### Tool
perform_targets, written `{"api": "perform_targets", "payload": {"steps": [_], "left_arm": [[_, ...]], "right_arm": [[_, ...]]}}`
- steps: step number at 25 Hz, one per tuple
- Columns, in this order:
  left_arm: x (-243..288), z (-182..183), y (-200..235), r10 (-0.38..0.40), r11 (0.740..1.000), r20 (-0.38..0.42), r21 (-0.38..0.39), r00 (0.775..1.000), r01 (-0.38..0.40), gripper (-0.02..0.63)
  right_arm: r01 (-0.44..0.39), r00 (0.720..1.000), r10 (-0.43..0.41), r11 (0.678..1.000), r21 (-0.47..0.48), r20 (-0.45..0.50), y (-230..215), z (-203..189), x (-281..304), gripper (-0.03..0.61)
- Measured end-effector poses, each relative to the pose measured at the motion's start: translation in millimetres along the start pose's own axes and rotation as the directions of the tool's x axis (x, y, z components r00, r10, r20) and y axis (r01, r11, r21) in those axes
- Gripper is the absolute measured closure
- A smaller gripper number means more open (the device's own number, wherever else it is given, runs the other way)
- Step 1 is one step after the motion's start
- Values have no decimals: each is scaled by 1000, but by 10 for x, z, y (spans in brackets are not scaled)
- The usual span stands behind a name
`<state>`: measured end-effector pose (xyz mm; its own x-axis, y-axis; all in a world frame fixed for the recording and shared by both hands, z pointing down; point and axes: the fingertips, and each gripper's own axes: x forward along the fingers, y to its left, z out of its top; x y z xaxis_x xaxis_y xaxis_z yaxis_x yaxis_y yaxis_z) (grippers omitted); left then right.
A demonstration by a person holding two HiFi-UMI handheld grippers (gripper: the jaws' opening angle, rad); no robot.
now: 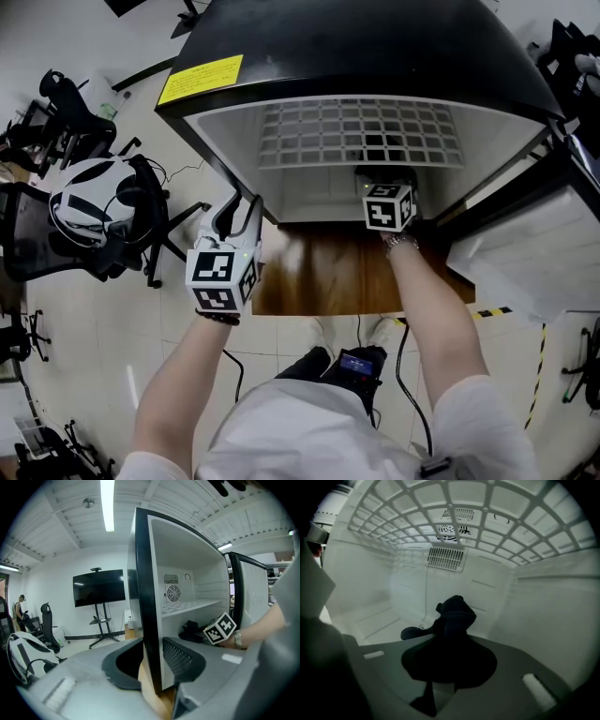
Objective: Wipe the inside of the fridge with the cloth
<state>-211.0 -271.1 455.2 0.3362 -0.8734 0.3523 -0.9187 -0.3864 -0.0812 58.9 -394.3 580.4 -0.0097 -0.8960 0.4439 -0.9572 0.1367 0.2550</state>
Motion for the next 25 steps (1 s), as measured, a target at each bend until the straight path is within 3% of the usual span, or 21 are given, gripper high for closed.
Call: {"api": "perform_targets", "payload": {"steps": [8,14,19,25], "left_arm": [[1,-2,1,6,1000,-1,2,1000,-6,489],[5,-3,-4,5,1000,-6,6,1000,-5,489],[9,-4,0,6,1000,-3,4,1000,-6,489],[10,-3,0,1,1000,-6,4,1000,-1,489]], "right_arm": [[71,997,-70,997,28,-23,-351,-120,-53,511],[74,997,-74,996,58,-1,-390,-80,-106,511],[7,996,-12,998,59,89,-101,205,-296,511],[-131,975,120,990,50,185,589,555,-591,511]]}}
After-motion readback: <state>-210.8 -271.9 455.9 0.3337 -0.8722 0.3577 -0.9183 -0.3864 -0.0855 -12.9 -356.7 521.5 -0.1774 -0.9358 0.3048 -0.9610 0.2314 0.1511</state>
